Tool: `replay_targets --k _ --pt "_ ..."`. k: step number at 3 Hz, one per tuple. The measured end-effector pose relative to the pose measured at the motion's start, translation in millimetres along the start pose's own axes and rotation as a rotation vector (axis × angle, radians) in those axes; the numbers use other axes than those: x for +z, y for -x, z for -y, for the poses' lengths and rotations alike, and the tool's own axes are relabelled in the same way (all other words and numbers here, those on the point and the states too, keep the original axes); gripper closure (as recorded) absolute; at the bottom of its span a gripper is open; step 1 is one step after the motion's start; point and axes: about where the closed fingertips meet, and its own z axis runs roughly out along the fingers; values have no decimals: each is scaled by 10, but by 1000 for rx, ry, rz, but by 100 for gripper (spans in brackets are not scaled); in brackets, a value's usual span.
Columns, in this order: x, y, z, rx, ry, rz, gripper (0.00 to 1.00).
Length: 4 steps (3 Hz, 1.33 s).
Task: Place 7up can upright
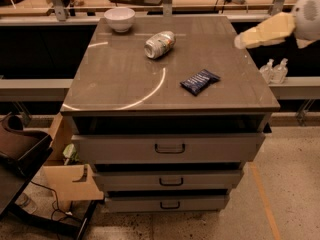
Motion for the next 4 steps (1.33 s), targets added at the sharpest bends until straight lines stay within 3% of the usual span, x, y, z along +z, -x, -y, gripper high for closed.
replay_targets --k 2,4 --pt "619 557 -80 101 -232 -153 0" --pt "989 720 -105 208 -337 -206 0"
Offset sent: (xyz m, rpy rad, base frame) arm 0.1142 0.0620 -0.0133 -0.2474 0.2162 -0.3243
